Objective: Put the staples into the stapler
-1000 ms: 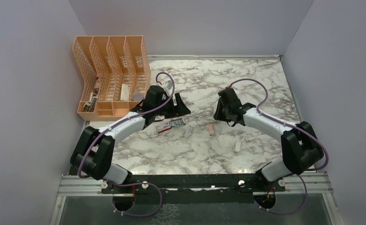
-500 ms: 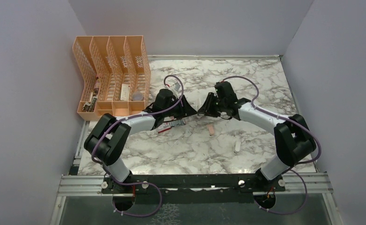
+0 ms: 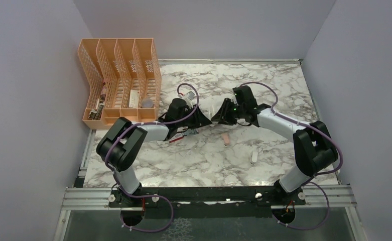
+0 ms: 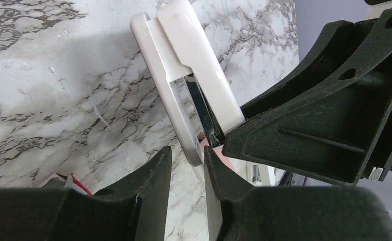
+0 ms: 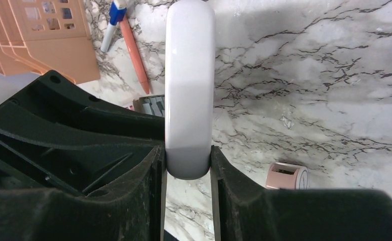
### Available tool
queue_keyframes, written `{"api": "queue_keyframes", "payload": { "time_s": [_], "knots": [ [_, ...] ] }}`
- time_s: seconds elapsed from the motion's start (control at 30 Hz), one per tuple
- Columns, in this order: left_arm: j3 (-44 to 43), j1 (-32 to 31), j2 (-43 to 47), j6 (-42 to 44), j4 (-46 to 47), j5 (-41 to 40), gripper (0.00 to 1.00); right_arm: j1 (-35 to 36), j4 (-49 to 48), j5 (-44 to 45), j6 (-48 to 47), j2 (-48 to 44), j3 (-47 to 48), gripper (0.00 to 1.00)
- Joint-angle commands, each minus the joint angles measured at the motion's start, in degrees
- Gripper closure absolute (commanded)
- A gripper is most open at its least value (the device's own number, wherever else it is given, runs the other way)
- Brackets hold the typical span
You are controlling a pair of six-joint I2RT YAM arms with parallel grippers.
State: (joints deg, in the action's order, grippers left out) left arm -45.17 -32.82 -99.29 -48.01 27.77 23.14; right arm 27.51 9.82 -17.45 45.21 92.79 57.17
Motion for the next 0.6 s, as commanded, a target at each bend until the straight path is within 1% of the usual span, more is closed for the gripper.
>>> {"api": "queue_keyframes", "payload": {
  "time_s": [0.0,0.13,0.3,0.37,0.57],
  "knots": [
    [0.1,-1.0,-1.3,0.0,3.9,2.6,0.69,-0.4,-3.0,-4.7,0.6,-0.1,1.4,0.91],
    [0.4,-1.5,-1.9,-0.4,4.0,2.4,0.70,-0.5,-3.8,-6.5,0.6,0.0,1.2,0.91],
    [2.3,-2.1,-1.3,0.7,4.0,0.5,0.84,-1.6,-0.4,-4.5,-1.6,-1.2,2.8,0.92],
    [3.3,-2.2,-0.9,1.5,4.0,-0.1,0.87,-3.0,1.9,-3.2,-2.8,-2.1,3.7,0.92],
    [5.6,-3.1,-0.2,4.0,4.0,-0.6,0.88,-9.4,7.2,0.3,-6.0,-6.0,5.4,0.92]
  ]
}}
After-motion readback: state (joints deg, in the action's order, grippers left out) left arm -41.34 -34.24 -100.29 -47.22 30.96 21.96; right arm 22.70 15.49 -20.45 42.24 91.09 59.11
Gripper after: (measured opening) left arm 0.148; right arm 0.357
